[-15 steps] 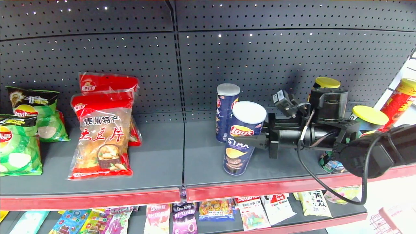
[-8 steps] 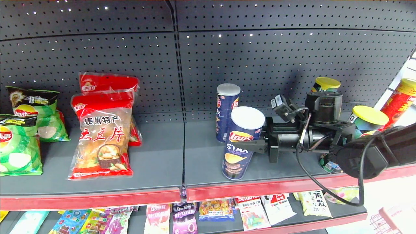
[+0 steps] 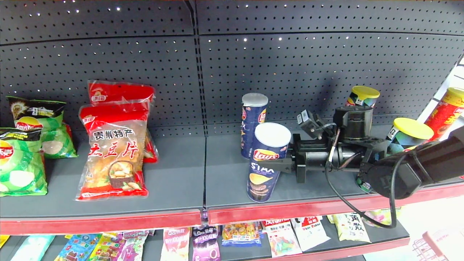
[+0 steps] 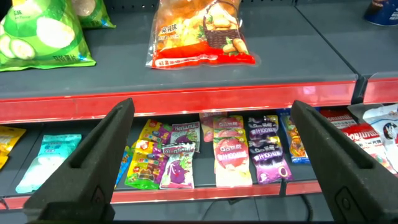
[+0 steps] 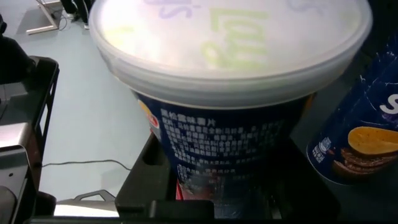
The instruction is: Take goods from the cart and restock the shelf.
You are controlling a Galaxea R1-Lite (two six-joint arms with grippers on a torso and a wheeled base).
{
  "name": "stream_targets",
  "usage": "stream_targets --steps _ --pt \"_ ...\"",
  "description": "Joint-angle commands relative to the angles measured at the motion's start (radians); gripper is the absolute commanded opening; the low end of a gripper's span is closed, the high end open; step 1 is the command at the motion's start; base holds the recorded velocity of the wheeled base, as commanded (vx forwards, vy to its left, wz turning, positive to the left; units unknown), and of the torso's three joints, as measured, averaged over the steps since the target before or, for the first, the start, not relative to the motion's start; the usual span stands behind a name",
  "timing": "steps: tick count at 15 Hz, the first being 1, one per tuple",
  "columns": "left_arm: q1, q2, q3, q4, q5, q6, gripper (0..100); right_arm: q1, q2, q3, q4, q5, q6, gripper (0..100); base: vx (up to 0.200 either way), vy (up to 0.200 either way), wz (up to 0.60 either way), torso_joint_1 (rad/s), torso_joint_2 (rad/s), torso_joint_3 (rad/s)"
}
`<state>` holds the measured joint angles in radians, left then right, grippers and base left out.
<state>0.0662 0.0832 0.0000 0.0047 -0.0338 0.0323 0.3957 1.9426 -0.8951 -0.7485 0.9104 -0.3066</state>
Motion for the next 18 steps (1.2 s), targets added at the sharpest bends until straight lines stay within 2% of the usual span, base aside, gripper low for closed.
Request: stream_targets --steps 1,6,7,13,16,18 --pt "0.000 0.001 0.000 0.000 0.000 0.000 100 0.003 0.009 -0.004 0.000 -0.001 0.000 0 0.000 0.000 0.00 0.000 0.00 0.000" --pt "0.000 0.001 0.000 0.000 0.000 0.000 100 0.003 0.013 0.004 0.000 -0.001 -0.002 0 0.000 0.000 0.00 0.000 0.00 0.000" --pt "0.000 0.001 0.000 0.000 0.000 0.000 100 0.003 0.013 0.004 0.000 -0.001 0.000 100 0.000 0.000 0.00 0.000 0.00 0.000" --pt "0.000 0.001 0.000 0.000 0.000 0.000 100 0.003 0.001 0.012 -0.003 -0.012 -0.012 100 0.000 0.000 0.00 0.000 0.00 0.000" --pt "0.000 0.001 0.000 0.000 0.000 0.000 100 0.003 -0.037 0.068 -0.012 -0.147 -0.019 100 0.000 0.000 0.00 0.000 0.00 0.000" --pt "0.000 0.001 0.000 0.000 0.000 0.000 100 0.003 -0.073 0.110 -0.034 -0.162 -0.020 100 0.000 0.000 0.00 0.000 0.00 0.000"
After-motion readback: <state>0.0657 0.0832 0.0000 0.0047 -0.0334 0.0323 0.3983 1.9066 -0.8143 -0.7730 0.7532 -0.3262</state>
